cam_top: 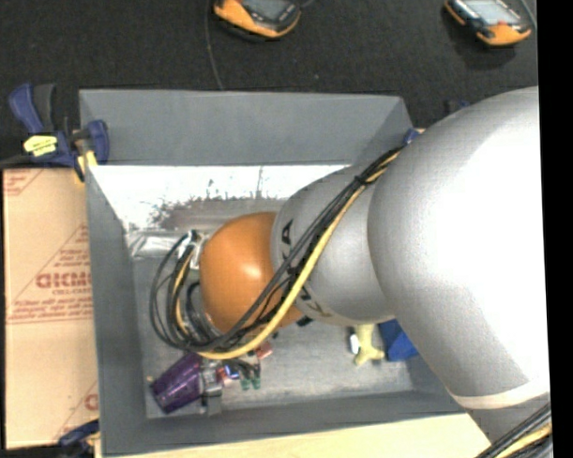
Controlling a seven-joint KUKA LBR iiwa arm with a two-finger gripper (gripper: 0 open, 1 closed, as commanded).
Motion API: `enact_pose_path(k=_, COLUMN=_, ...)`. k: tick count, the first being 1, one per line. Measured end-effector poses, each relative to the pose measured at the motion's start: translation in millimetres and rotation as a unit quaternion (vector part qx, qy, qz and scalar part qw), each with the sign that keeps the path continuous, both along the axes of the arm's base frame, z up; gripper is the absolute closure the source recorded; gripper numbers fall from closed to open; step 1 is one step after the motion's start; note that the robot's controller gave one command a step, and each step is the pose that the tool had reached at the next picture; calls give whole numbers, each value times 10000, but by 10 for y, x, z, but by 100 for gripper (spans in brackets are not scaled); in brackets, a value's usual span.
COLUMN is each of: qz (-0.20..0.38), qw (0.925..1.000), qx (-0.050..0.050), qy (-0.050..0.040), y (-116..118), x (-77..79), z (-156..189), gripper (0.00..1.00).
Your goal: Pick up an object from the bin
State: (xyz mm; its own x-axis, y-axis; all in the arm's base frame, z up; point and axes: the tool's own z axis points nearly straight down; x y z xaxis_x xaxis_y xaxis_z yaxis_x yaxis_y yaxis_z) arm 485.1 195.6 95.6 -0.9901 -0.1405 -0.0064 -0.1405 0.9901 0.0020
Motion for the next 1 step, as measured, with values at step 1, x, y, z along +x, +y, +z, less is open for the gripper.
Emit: enact_pose_path(k=1, qz=462, qw=9989, qx=34, qy=-33, y=104, x=5, z=-258, gripper=100)
